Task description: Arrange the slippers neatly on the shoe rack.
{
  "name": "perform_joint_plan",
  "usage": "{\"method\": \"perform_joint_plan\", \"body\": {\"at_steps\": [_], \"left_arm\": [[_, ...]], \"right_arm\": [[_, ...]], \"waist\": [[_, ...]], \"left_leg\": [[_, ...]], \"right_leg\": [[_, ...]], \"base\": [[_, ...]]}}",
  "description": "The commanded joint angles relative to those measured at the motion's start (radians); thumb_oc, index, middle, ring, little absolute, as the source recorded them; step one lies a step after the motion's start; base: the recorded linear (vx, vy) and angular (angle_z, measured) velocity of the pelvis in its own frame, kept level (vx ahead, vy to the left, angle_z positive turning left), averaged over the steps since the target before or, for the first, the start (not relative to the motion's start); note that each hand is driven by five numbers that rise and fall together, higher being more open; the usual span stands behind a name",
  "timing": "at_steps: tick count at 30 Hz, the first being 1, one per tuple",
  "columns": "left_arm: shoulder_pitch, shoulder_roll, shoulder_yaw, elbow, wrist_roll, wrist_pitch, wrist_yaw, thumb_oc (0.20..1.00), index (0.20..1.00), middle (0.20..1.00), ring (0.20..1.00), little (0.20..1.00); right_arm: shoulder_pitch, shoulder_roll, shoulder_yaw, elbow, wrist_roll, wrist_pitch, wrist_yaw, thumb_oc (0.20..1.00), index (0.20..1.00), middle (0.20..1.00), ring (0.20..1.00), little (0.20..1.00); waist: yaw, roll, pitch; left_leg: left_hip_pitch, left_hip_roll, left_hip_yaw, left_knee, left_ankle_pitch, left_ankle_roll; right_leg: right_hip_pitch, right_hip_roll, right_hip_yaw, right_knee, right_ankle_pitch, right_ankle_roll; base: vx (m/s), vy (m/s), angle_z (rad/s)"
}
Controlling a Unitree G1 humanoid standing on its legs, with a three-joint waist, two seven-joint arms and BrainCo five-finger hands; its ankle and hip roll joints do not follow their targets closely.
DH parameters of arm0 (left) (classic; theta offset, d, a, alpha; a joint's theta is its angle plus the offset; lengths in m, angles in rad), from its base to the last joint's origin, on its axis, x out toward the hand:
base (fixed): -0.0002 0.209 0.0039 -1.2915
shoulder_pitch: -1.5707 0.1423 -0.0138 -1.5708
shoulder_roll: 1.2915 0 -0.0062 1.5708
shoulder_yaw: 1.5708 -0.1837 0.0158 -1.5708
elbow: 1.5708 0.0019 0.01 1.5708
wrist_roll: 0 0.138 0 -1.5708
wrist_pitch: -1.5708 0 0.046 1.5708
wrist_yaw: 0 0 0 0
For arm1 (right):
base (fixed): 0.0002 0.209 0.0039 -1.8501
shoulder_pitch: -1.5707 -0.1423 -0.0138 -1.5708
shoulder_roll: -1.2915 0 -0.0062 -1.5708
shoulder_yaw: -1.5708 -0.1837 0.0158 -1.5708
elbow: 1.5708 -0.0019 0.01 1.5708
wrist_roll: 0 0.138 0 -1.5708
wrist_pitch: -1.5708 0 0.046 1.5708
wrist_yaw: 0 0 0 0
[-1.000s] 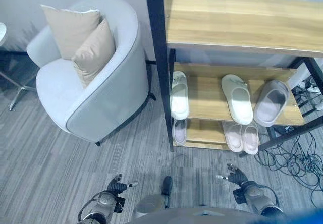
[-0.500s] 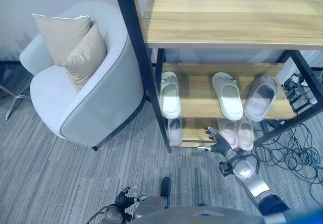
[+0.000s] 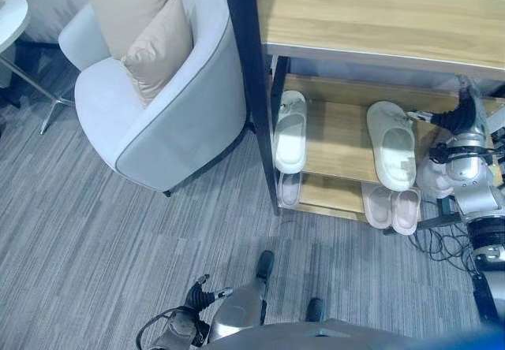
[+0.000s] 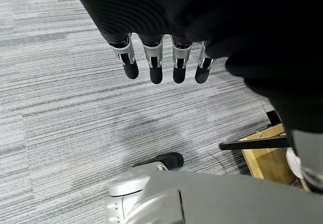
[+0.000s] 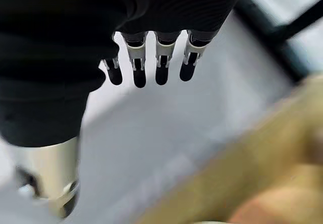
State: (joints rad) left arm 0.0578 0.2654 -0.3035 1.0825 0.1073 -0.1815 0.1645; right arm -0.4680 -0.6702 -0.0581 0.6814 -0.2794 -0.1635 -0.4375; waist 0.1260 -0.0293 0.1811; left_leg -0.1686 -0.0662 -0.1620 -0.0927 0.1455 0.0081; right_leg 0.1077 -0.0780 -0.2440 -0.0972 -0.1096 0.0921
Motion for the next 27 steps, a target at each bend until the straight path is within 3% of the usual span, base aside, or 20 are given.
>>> {"method": "perform_joint_plan", "body": {"at_steps": [1, 10, 20, 27], "left_arm": [[-0.035, -0.034, -0.025, 0.056, 0.000, -0.006, 0.024, 1.000, 1.000, 1.000, 1.000, 1.000], [-0.045, -0.048, -0.048, 0.063, -0.014, -0.002, 0.017, 1.000, 1.000, 1.000, 1.000, 1.000], [-0.052, -0.047, -0.044, 0.047, -0.026, -0.009, 0.029, 1.000, 1.000, 1.000, 1.000, 1.000], [-0.070, -0.051, -0.049, 0.036, -0.053, -0.013, 0.039, 1.000, 1.000, 1.000, 1.000, 1.000]], "right_arm": [[0.088, 0.000, 0.058, -0.165, 0.055, -0.007, -0.077, 1.000, 1.000, 1.000, 1.000, 1.000], [0.083, 0.014, 0.094, -0.034, 0.164, -0.019, -0.020, 1.000, 1.000, 1.000, 1.000, 1.000], [0.000, -0.078, 0.261, 0.020, -0.041, 0.040, 0.018, 1.000, 1.000, 1.000, 1.000, 1.000], [-0.054, -0.090, 0.302, 0.056, -0.089, 0.073, -0.002, 1.000, 1.000, 1.000, 1.000, 1.000]], "waist": [[-0.002, 0.003, -0.031], [0.005, 0.005, -0.020], [0.015, 0.000, -0.005], [0.021, -0.002, 0.003]], "left_leg": [[0.061, 0.055, -0.037, 0.006, -0.133, -0.040], [0.028, 0.048, -0.064, 0.005, -0.125, -0.050], [0.004, 0.044, -0.066, 0.005, -0.117, -0.055], [-0.009, 0.037, -0.078, 0.005, -0.113, -0.059]], "right_leg": [[-0.057, -0.038, -0.005, 0.016, 0.049, 0.046], [-0.074, -0.038, -0.036, 0.012, 0.048, 0.045], [-0.093, -0.040, -0.043, 0.010, 0.054, 0.049], [-0.097, -0.043, -0.059, 0.010, 0.055, 0.049]], "base": [[-0.01, -0.020, 0.46], [0.01, -0.007, 0.08], [0.00, 0.001, 0.02], [0.00, 0.001, 0.03]]}}
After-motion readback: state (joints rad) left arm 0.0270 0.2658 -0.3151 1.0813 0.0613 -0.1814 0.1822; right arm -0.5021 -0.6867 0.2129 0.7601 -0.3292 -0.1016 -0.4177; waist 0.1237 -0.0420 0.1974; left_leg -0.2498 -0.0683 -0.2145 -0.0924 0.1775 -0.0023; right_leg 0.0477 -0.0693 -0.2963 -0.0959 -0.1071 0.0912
